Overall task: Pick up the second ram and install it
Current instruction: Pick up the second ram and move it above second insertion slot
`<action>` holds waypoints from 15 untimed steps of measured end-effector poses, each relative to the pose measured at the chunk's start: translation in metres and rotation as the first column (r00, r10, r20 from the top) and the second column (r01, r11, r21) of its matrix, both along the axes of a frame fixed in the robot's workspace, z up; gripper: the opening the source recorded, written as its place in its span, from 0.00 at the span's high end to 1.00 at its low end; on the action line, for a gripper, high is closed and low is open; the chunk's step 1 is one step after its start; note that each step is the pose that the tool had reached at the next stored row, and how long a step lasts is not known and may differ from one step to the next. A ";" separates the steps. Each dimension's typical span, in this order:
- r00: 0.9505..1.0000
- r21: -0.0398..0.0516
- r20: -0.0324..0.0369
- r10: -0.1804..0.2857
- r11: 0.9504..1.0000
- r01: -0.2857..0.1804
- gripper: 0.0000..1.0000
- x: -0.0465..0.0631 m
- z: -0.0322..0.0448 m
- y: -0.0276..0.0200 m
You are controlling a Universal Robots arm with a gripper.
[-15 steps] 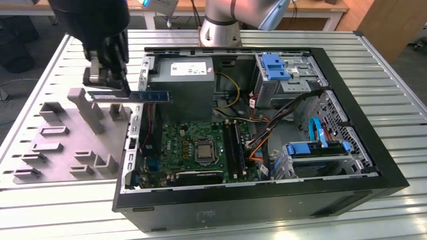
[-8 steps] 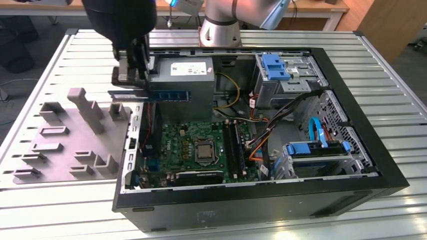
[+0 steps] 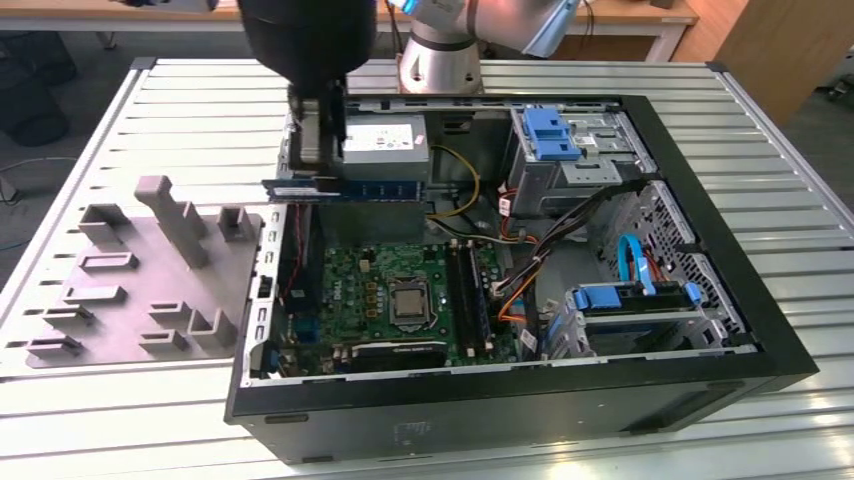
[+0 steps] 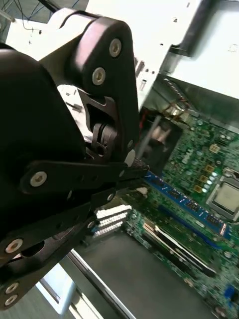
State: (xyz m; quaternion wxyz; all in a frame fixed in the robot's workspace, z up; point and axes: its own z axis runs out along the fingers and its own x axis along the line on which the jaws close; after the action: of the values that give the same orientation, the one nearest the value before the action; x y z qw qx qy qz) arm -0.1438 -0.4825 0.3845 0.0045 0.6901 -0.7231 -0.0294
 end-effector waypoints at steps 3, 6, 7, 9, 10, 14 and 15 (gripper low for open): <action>1.000 0.000 0.000 0.000 1.000 0.000 0.87 0.013 -0.0001 0.0000; 1.000 0.000 0.000 0.000 1.000 0.000 0.87 0.027 -0.0004 0.0000; 1.000 0.000 0.000 0.000 1.000 0.000 0.87 0.032 -0.0005 0.0000; 1.000 0.000 0.000 0.000 1.000 0.000 0.87 0.041 -0.0008 0.0000; 1.000 0.000 0.000 0.000 1.000 0.000 0.87 0.046 -0.0009 0.0000; 1.000 0.000 0.000 0.001 1.000 -0.001 0.87 0.063 -0.0018 0.0000; 1.000 0.000 0.000 0.001 1.000 -0.001 0.87 0.066 -0.0021 0.0000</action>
State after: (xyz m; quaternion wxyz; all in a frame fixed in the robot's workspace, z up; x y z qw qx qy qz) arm -0.0780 -0.4825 0.3824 0.0045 0.6905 -0.7227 -0.0294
